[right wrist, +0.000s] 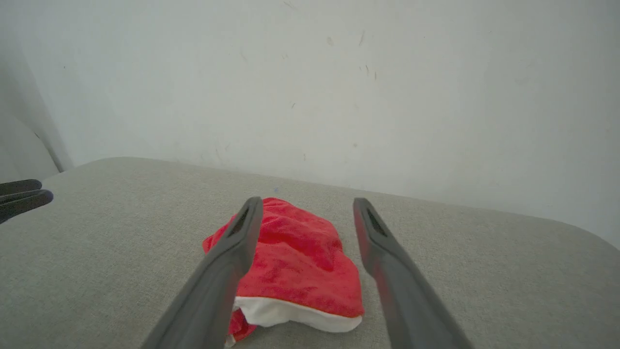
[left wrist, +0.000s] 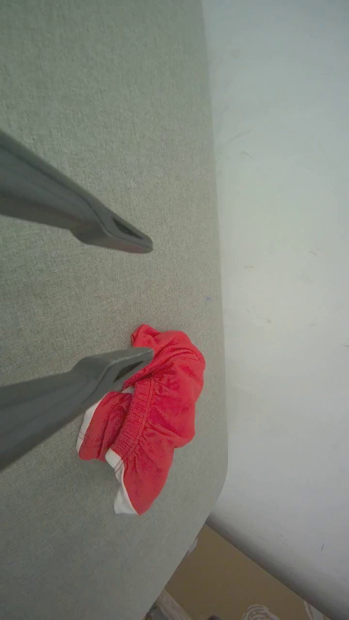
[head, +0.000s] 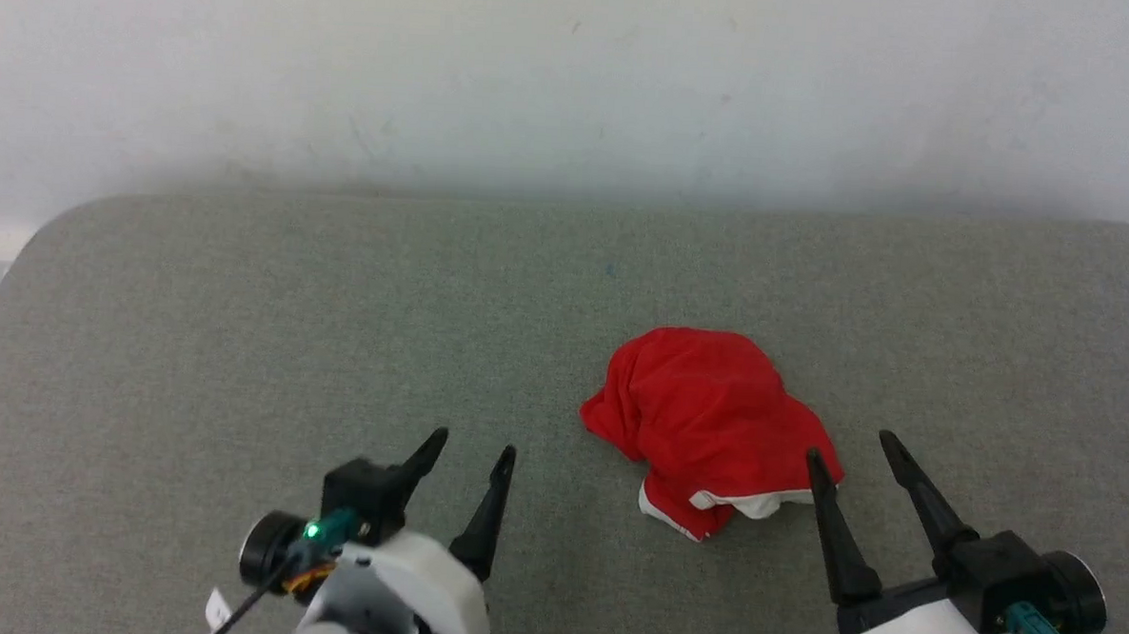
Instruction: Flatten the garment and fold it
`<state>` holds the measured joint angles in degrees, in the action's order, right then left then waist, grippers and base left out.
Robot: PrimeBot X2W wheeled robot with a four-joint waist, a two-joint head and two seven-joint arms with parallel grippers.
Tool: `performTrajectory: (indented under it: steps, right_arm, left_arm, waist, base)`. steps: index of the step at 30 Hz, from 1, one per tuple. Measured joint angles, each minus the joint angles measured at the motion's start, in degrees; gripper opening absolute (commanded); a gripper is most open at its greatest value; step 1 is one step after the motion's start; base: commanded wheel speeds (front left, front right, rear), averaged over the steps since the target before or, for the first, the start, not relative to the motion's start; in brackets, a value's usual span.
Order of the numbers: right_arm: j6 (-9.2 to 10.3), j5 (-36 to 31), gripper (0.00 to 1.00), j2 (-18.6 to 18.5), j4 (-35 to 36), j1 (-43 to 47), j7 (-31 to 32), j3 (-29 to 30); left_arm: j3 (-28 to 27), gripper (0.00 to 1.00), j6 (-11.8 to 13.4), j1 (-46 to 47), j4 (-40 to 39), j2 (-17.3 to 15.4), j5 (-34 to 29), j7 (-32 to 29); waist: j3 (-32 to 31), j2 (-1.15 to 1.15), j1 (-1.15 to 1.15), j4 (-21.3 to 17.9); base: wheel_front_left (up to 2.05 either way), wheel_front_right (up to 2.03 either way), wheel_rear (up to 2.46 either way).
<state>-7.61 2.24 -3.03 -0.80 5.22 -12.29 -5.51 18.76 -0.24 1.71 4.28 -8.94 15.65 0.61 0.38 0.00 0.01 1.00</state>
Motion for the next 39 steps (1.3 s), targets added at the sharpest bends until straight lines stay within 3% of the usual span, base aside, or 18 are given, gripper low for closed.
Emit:
performTrajectory:
  steps: [7, 14, 17, 27, 28, 29, 33, 39]
  right_arm:
    - [0.0, -0.7, 1.0, 0.0, 1.1, -2.0, 0.1, -0.3]
    - [0.0, -0.7, 1.0, 0.0, 1.5, -4.0, -0.2, -0.5]
    - [0.0, -0.7, 1.0, 0.0, 1.4, -4.5, -0.6, -0.4]
    - [0.0, -0.1, 1.0, 0.0, 0.8, -5.6, -1.5, -0.4]
    - [0.0, -0.1, 1.0, 0.0, 0.7, -5.8, -1.6, -0.4]
    - [0.0, -0.1, 1.0, 0.0, 0.6, -5.9, -1.8, -0.4]
    - [0.0, 0.0, 1.0, 0.0, -0.1, -6.2, -1.9, 0.0]
    - [0.0, -0.2, 1.0, 0.0, -1.2, -6.0, -2.0, 0.5]
  left_arm:
    - [4.3, 1.0, -2.8, 12.5, 0.2, 0.3, 1.3, -19.7]
    - [5.5, 1.0, -3.3, 21.4, 4.3, 0.6, 1.9, -32.0]
    - [6.2, 1.0, -3.7, 23.5, 6.4, 0.4, 2.2, -35.7]
    - [6.8, 1.0, -4.8, 28.5, 12.8, 0.0, 3.4, -39.4]
    - [6.9, 0.38, -4.9, 29.0, 13.0, -0.1, 3.9, -39.4]
    - [6.9, 0.0, -5.2, 29.3, 13.0, -0.2, 4.2, -39.4]
    - [6.3, 0.0, -5.1, 28.7, 11.9, -0.5, 4.7, -36.1]
    - [0.9, 0.0, -1.1, 24.4, 4.4, -2.8, 5.3, -28.7]
  waist:
    - [5.4, 0.0, 0.01, -1.8]
    - [10.3, 0.0, 0.01, -5.1]
    - [12.0, 0.0, 0.0, -6.6]
    - [16.6, 0.0, 0.0, -9.8]
    - [16.9, 0.0, -0.01, -10.0]
    - [17.2, 0.0, 0.0, -10.1]
    - [17.0, 0.0, 0.0, -9.8]
    - [14.5, 0.0, 0.0, -8.5]
  base:
    - [0.0, 0.0, 0.0]
    - [0.0, 0.0, 0.0]
    - [0.0, 0.0, 0.0]
    - [0.0, 0.0, 0.0]
    - [0.0, 0.0, 0.0]
    - [0.0, 0.0, 0.0]
    - [0.0, 0.0, 0.0]
    - [0.0, 0.0, 0.0]
